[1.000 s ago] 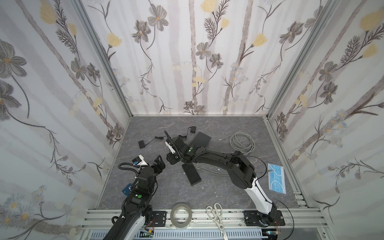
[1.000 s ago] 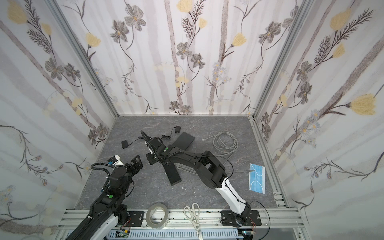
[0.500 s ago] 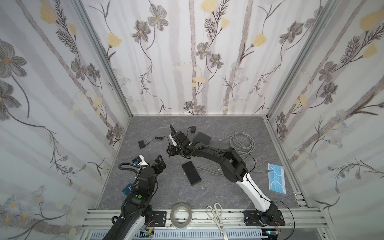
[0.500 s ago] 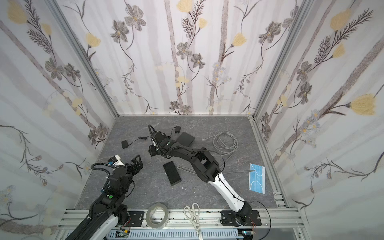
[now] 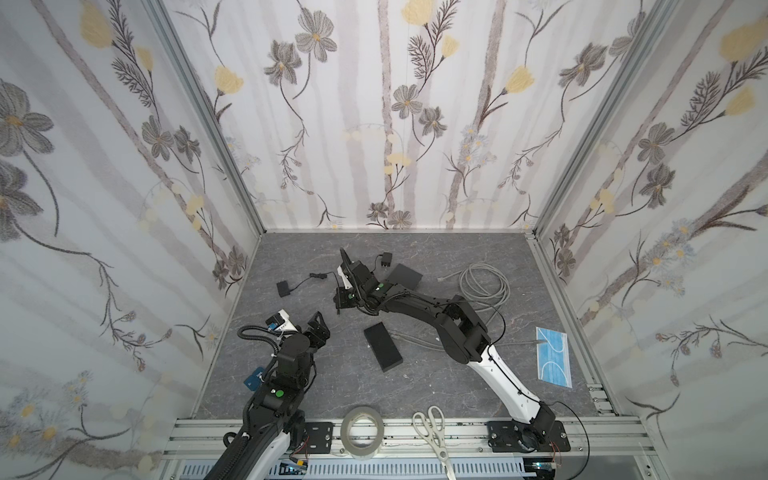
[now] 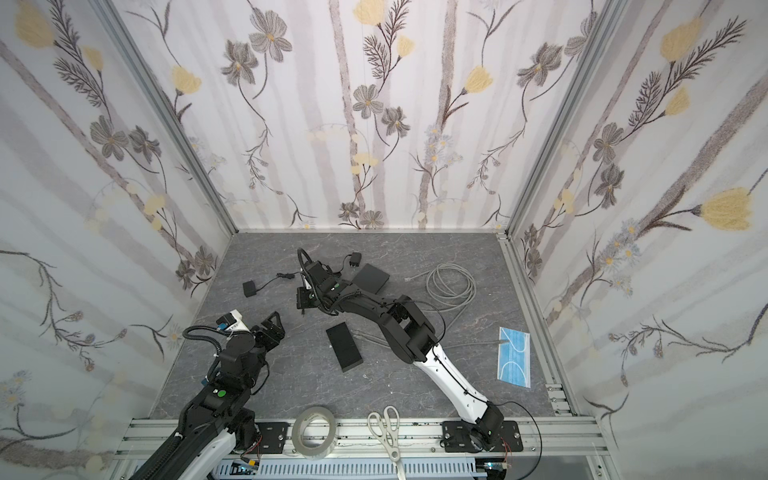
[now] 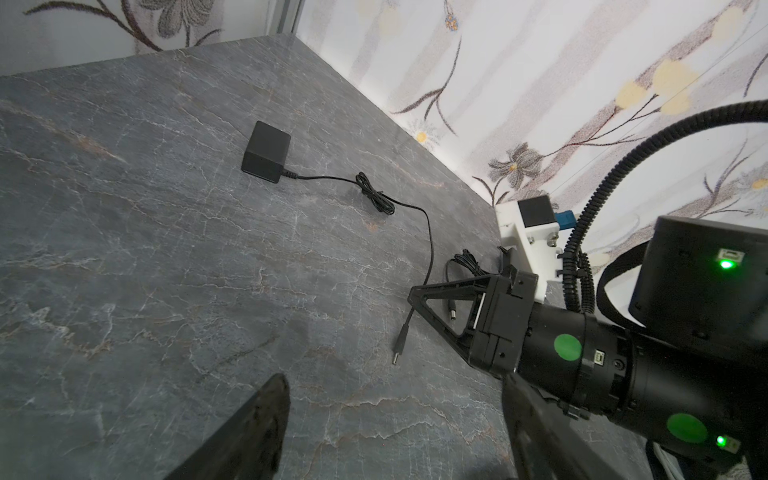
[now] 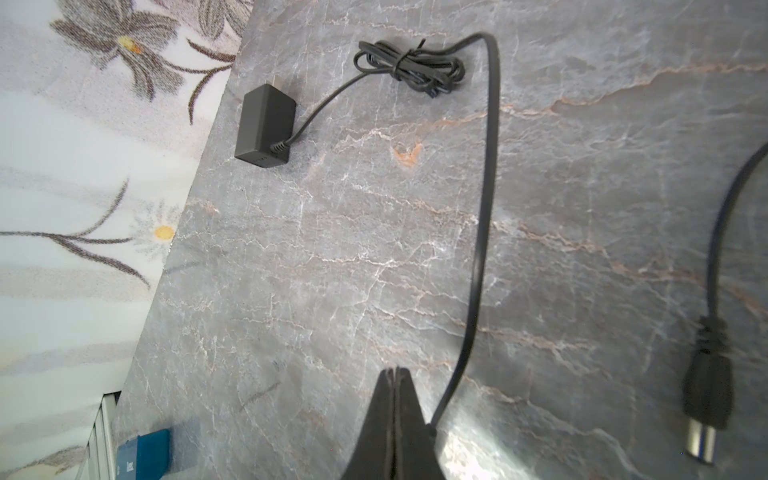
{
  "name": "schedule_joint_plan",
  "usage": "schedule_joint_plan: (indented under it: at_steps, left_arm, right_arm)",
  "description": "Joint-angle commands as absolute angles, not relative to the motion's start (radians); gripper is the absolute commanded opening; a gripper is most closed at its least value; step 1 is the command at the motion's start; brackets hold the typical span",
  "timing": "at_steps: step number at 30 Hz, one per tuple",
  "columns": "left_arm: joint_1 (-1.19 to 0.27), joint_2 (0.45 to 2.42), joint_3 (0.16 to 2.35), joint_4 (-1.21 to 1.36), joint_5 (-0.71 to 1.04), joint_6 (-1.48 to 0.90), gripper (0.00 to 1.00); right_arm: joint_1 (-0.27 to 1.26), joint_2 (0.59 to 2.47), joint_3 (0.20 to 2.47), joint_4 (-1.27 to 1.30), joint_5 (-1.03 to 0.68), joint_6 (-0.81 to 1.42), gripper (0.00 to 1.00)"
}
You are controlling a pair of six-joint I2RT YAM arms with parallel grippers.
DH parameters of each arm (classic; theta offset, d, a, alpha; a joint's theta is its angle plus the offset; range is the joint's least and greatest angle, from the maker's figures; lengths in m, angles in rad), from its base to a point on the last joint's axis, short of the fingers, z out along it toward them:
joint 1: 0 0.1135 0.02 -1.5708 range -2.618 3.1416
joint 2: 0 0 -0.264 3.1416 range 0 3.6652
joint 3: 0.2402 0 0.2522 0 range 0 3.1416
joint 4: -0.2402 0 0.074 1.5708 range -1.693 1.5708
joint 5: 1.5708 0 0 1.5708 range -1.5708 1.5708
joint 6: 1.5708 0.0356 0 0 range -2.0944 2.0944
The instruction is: Insert the plug into the switch port
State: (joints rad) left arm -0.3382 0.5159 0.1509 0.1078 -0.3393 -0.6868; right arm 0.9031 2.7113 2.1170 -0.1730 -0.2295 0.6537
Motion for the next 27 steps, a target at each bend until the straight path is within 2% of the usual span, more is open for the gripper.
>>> schedule_joint_plan:
  at_steps: [1, 3, 4, 18, 21, 25, 27]
  left_arm:
    - [-0.337, 0.512, 0.158, 0.123, -0.354, -0.685, 0.82]
    - [-0.338, 0.511, 0.159, 0.118, -0.353, -0.69, 0.83]
    - [-0.337, 0.509, 0.16, 0.115, -0.352, -0.69, 0.83]
    - [-0.353, 0.496, 0.164, 0.097, -0.36, -0.696, 0.87]
    - [-0.358, 0.489, 0.17, 0.083, -0.36, -0.699, 0.88]
    - [-0.363, 0.489, 0.17, 0.083, -0.365, -0.703, 0.88]
    - [-0.367, 0.491, 0.169, 0.084, -0.367, -0.703, 0.88]
  right_arm:
    - [0.904, 2.706, 2.127, -0.175, -0.217, 0.668, 0.09]
    - [0.905, 2.699, 2.123, -0.187, -0.201, 0.676, 0.29]
    - [0.907, 2.698, 2.122, -0.19, -0.194, 0.683, 0.32]
    - [0.92, 2.745, 2.109, -0.183, -0.159, 0.934, 0.36]
    - [0.92, 2.758, 2.109, -0.161, -0.179, 0.948, 0.31]
    - [0.917, 2.762, 2.1, -0.143, -0.186, 0.953, 0.08]
    - [0.918, 2.735, 2.071, -0.131, -0.18, 0.945, 0.01]
